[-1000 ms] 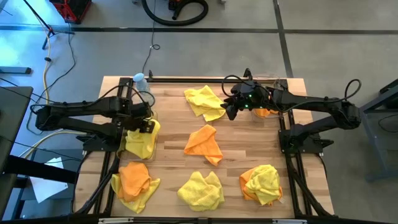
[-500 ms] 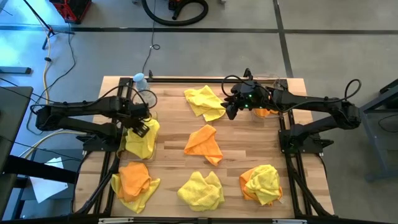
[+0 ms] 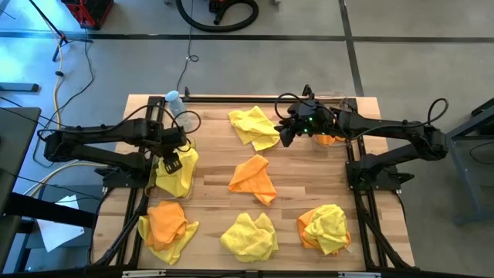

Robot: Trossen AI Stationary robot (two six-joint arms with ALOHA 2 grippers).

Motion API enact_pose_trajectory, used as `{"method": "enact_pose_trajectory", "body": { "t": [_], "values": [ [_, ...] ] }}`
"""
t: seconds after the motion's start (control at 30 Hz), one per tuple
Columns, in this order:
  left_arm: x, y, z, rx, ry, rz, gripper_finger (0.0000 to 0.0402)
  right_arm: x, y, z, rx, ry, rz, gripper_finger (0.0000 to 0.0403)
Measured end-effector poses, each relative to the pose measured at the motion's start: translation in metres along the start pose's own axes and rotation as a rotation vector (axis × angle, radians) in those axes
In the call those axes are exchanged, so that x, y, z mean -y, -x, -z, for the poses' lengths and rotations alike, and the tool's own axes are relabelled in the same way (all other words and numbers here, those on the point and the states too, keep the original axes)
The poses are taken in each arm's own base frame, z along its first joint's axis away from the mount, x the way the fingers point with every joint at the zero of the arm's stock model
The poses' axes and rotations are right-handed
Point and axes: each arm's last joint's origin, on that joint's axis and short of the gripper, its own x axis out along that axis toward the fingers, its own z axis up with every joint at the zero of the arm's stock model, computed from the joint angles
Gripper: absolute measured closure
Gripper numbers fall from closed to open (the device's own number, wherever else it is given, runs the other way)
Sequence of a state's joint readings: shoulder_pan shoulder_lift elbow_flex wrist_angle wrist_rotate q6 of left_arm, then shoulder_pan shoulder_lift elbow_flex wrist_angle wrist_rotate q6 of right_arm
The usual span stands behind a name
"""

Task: Sort microfiber towel by color & place in baskets
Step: Put the yellow microfiber cloth into the left transparent bin

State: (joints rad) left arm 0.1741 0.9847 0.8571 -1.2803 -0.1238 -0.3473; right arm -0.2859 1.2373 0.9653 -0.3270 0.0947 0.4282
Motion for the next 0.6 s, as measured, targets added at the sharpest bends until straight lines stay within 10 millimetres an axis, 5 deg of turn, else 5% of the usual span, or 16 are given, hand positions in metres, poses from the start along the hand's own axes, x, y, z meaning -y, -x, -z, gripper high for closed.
{"method": "enact_pose_trajectory", "body": {
  "t": [0.3, 0.6],
  "values": [
    [-0.004, 0.046, -0.004, 0.037, 0.003, 0.024, 0.0238, 0.002, 0.000, -0.001, 0.027, -0.100, 0.053, 0.0240],
    [0.003, 0.033, -0.009, 0.026, 0.399, 0.125, 0.0238, 0.002, 0.000, -0.001, 0.030, -0.178, 0.054, 0.0240]
  ]
}}
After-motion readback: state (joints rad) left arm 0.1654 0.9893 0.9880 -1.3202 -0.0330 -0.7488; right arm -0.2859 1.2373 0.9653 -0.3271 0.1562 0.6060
